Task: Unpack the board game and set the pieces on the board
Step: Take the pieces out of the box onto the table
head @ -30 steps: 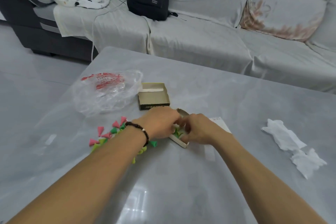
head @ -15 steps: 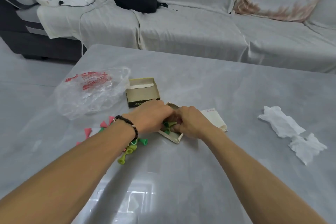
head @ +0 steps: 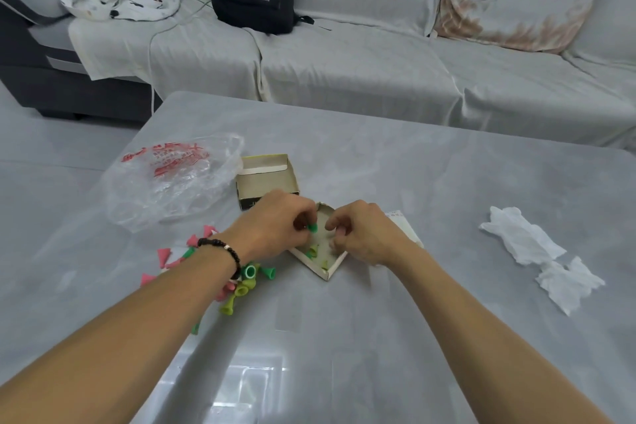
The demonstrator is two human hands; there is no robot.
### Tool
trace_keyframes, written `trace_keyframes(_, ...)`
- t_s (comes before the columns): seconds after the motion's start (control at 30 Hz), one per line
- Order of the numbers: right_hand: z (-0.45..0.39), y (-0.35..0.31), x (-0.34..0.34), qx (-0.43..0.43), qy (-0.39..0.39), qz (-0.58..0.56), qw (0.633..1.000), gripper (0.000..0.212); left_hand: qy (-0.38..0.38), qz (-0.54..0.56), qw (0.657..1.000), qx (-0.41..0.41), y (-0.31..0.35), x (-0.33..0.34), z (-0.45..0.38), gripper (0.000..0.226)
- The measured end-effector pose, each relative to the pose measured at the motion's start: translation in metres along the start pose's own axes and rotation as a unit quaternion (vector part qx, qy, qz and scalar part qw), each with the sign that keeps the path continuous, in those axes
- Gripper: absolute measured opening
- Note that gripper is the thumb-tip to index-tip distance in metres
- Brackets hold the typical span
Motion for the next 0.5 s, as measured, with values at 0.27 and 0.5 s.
trace_keyframes(0.27, -0.005, -0.029, 0.016, -0.067, -0.056, 0.196, 0.977, 0.04, 0.103, 0.152, 0.981, -0.06, -0.012, -0.029, 0.028, 0.015)
trace_keyframes(0.5, -0.01, -0.029, 0.027, -0.086, 0.026, 0.252, 0.964, 0.014, 0.143, 0.174, 0.969, -0.096, -0.028, -0.036, 0.054, 0.014)
Point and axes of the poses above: each hand's wrist, its own z-axis away from the middle knuckle, its own x-axis out of the palm, y = z × x, the point moved 2 cm from there along -z, towards the middle knuckle, and after that the axes turned 7 degrees about z, right-handed, at the moved point
